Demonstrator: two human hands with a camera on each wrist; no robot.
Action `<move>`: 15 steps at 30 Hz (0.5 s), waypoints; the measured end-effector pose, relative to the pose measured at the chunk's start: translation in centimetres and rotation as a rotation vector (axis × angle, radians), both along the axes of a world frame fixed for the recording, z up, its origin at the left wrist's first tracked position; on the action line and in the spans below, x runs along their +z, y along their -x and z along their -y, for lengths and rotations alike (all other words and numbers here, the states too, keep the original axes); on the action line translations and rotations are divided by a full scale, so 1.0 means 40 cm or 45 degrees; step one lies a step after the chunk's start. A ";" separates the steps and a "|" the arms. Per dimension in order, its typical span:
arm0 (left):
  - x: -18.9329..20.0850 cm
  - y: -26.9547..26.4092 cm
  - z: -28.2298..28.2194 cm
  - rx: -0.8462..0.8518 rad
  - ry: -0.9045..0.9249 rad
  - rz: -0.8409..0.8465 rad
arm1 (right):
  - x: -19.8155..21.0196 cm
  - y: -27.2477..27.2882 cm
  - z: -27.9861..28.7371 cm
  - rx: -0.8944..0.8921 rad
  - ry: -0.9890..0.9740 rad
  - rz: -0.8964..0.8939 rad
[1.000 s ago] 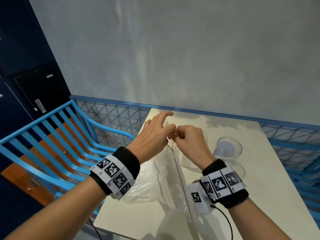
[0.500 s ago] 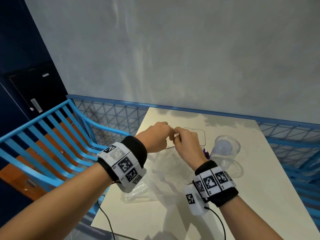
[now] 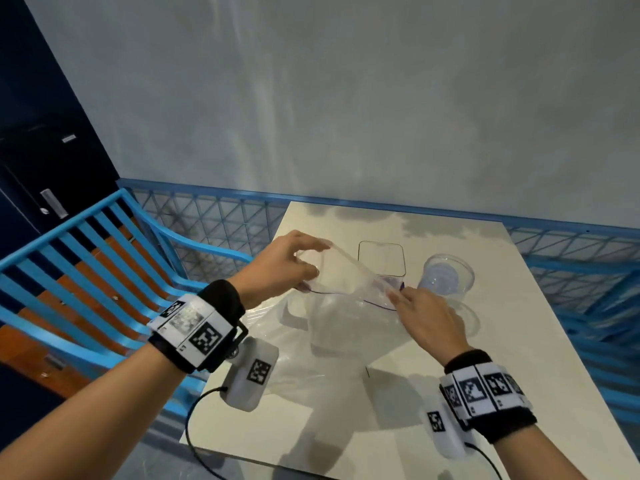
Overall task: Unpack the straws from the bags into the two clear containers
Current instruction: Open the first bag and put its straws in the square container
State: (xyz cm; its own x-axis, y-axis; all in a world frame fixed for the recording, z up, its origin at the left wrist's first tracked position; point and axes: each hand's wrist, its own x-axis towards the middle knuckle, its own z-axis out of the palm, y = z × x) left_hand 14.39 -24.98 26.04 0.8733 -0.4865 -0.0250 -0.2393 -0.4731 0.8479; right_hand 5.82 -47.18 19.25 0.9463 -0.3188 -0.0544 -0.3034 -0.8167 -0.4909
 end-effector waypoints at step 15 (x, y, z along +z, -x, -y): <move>-0.117 0.008 0.041 -0.092 -0.549 0.095 | -0.035 0.067 0.089 -0.191 -0.197 0.438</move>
